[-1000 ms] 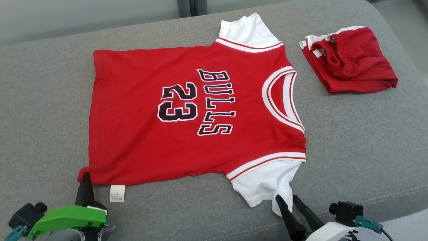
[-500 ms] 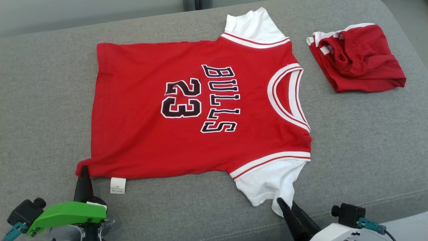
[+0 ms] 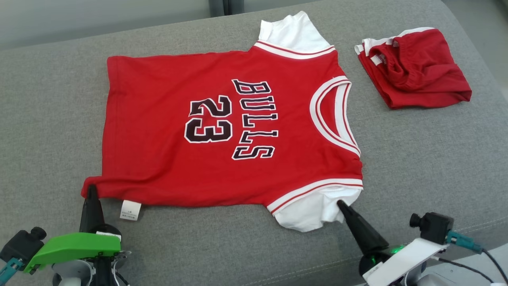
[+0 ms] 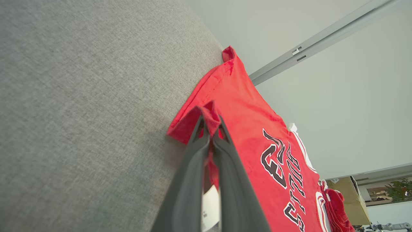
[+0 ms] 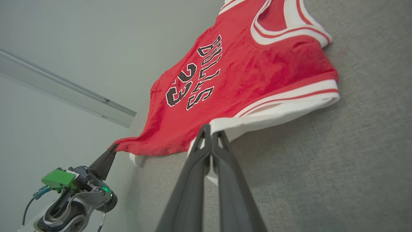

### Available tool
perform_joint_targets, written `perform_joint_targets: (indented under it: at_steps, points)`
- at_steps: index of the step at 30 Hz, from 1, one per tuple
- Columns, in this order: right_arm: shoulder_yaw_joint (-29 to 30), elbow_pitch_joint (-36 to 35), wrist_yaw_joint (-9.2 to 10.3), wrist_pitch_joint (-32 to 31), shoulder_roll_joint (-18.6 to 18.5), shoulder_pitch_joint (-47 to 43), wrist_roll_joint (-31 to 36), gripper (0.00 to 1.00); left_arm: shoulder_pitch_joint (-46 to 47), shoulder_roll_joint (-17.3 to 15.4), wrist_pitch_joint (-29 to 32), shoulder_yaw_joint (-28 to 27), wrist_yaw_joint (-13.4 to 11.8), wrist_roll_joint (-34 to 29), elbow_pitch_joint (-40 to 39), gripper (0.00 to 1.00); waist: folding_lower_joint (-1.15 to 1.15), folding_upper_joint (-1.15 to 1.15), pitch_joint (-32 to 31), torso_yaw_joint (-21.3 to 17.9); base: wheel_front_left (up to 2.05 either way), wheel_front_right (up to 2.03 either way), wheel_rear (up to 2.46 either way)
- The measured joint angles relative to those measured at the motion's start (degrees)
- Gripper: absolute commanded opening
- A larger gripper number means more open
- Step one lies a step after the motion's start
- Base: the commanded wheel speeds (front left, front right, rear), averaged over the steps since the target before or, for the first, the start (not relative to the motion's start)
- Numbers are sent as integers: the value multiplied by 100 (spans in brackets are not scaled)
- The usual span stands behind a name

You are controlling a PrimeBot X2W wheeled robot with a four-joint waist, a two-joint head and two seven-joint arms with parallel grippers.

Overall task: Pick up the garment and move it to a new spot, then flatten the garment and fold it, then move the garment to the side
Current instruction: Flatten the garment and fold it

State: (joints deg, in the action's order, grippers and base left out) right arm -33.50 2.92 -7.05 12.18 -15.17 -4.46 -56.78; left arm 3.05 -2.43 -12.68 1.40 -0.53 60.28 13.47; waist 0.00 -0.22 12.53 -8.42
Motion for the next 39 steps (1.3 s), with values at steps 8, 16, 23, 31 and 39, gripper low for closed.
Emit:
perform_joint_targets:
  at_steps: [8,16,23,31,39]
  points:
    - [476,-325,0,47,-526,264,-240,0,0,-13,-55,-14,-9,-144,-94,0,0,0,-132,-106,0,0,0]
    - [888,-49,0,89,-739,533,-535,0,205,-48,-47,242,-321,-587,152,0,0,0,-209,-6,0,0,0]
    - [910,604,0,-302,-844,1365,-608,0,1037,-69,149,497,-483,-923,459,0,0,0,-61,71,0,0,0]
    - [709,1252,1,-828,-742,2596,-504,0,2119,-109,263,681,-561,-1436,970,0,0,0,343,104,0,0,0]
    - [553,1790,1,-955,-424,3298,-311,0,2813,-105,256,762,-612,-1746,1474,0,0,0,772,92,0,0,0]
